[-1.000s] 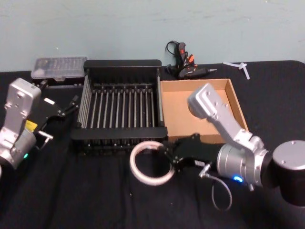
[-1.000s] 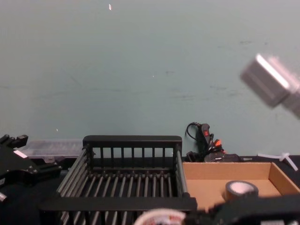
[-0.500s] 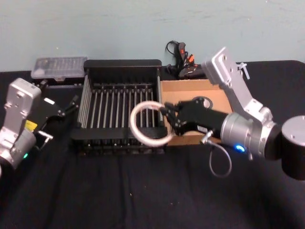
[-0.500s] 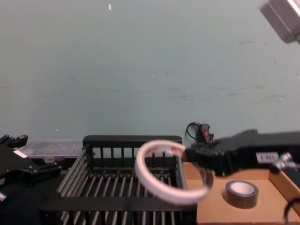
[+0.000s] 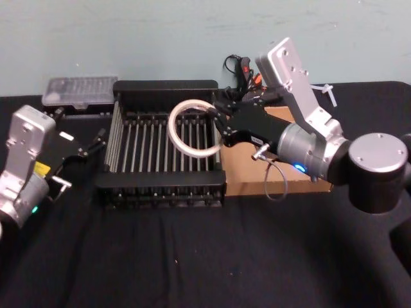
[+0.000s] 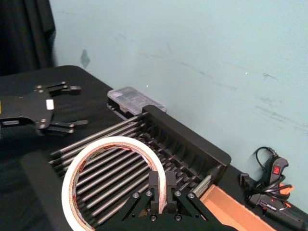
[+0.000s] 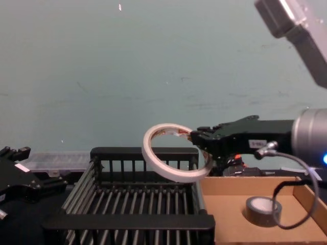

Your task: Pick up the white tape and place it into the black box , Pick up the silver tape and place it into the brown box.

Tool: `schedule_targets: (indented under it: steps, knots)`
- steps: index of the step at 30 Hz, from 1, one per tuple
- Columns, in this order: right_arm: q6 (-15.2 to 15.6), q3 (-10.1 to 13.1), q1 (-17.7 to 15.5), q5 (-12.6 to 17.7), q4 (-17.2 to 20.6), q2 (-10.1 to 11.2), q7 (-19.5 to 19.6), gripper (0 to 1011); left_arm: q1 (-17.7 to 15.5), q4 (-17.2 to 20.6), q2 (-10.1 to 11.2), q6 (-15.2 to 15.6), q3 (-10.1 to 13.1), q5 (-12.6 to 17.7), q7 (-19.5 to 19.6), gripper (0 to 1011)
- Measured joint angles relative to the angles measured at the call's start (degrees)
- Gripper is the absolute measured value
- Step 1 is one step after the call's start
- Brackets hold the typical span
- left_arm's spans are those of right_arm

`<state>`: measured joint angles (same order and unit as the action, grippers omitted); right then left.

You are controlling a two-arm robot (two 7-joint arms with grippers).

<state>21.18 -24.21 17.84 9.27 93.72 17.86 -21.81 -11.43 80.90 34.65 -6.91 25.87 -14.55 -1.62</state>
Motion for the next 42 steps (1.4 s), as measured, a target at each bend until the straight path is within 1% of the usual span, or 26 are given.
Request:
schedule_targets:
  steps: [3, 6, 7, 9, 10, 12, 13, 16, 19, 23, 27, 32, 38, 42]
  knots:
    - [-2.8, -0.9, 2.0, -1.0, -4.0, -1.6, 1.0, 90, 0.0, 0.0, 0.0, 0.0, 0.0, 0.0, 0.0, 1001]
    - [-4.9, -1.4, 3.1, -1.9, -6.6, -2.7, 1.9, 90, 0.0, 0.0, 0.0, 0.0, 0.0, 0.0, 0.0, 1001]
    - [-6.4, -1.7, 3.8, -2.8, -8.3, -3.5, 2.7, 90, 0.0, 0.0, 0.0, 0.0, 0.0, 0.0, 0.0, 1001]
    - [-8.0, -2.0, 4.5, -3.7, -10.1, -4.3, 3.4, 90, 0.0, 0.0, 0.0, 0.0, 0.0, 0.0, 0.0, 1001]
    - [-9.6, -2.3, 5.3, -4.7, -12.1, -5.2, 4.3, 90, 0.0, 0.0, 0.0, 0.0, 0.0, 0.0, 0.0, 1001]
    - [-11.0, -2.6, 6.0, -5.7, -14.0, -6.1, 5.0, 90, 0.0, 0.0, 0.0, 0.0, 0.0, 0.0, 0.0, 1001]
    - [-12.3, -2.8, 6.6, -6.6, -15.6, -6.9, 5.6, 90, 0.0, 0.0, 0.0, 0.0, 0.0, 0.0, 0.0, 1001]
    - [-13.8, -3.3, 7.5, -7.8, -18.3, -7.9, 6.3, 90, 0.0, 0.0, 0.0, 0.0, 0.0, 0.0, 0.0, 1001]
    - [-15.5, -3.7, 8.9, -9.3, -22.1, -9.3, 6.8, 90, 0.0, 0.0, 0.0, 0.0, 0.0, 0.0, 0.0, 1001]
    - [-16.7, -3.9, 9.9, -10.3, -25.3, -10.5, 6.9, 90, 0.0, 0.0, 0.0, 0.0, 0.0, 0.0, 0.0, 1001]
    - [-17.3, -3.9, 10.7, -11.0, -27.7, -11.4, 6.9, 90, 0.0, 0.0, 0.0, 0.0, 0.0, 0.0, 0.0, 1001]
    - [-17.6, -3.6, 11.3, -11.8, -29.8, -12.4, 6.6, 90, 0.0, 0.0, 0.0, 0.0, 0.0, 0.0, 0.0, 1001]
    - [-17.5, -3.4, 11.4, -12.6, -30.7, -13.0, 6.2, 90, 0.0, 0.0, 0.0, 0.0, 0.0, 0.0, 0.0, 1001]
    - [-17.5, -3.3, 11.4, -12.6, -30.7, -13.0, 6.2, 90, 0.0, 0.0, 0.0, 0.0, 0.0, 0.0, 0.0, 1001]
